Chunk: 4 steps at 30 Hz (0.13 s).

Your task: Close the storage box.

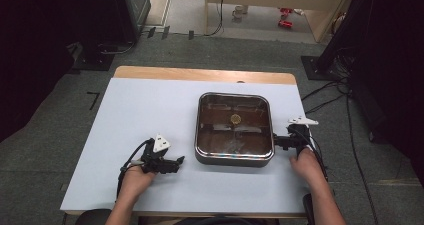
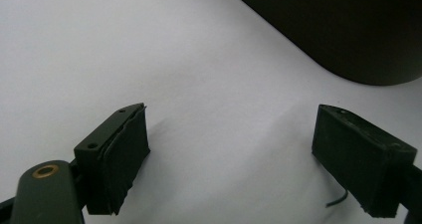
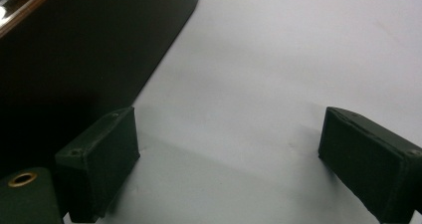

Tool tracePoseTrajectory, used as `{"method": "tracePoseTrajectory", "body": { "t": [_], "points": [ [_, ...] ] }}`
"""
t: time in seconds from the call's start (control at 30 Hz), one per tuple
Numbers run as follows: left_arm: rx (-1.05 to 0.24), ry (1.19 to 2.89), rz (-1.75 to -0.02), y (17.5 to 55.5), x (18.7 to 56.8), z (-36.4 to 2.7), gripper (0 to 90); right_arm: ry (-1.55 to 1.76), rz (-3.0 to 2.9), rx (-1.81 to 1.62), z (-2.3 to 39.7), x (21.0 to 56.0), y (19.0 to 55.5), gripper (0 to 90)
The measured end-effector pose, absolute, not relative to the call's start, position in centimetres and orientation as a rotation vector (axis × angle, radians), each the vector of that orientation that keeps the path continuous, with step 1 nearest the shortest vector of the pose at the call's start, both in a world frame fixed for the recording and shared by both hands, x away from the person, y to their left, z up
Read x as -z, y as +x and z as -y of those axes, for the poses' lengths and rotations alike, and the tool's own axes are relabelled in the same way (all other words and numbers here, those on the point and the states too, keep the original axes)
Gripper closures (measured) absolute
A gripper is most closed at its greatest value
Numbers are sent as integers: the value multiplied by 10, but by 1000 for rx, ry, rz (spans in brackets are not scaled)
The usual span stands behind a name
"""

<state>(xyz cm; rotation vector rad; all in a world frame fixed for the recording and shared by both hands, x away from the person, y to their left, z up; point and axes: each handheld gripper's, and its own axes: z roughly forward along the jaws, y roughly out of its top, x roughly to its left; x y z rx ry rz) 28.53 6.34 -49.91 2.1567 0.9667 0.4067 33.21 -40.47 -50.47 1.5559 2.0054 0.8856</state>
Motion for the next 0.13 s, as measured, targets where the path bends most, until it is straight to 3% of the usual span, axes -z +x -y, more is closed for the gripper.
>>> {"method": "tracePoseTrajectory", "body": {
  "t": [0.13],
  "points": [
    [-412, 2159, -964, 285, 499, -63, 147, 1555, -2005, -886, 405, 505, 332, 83]
  ]
}}
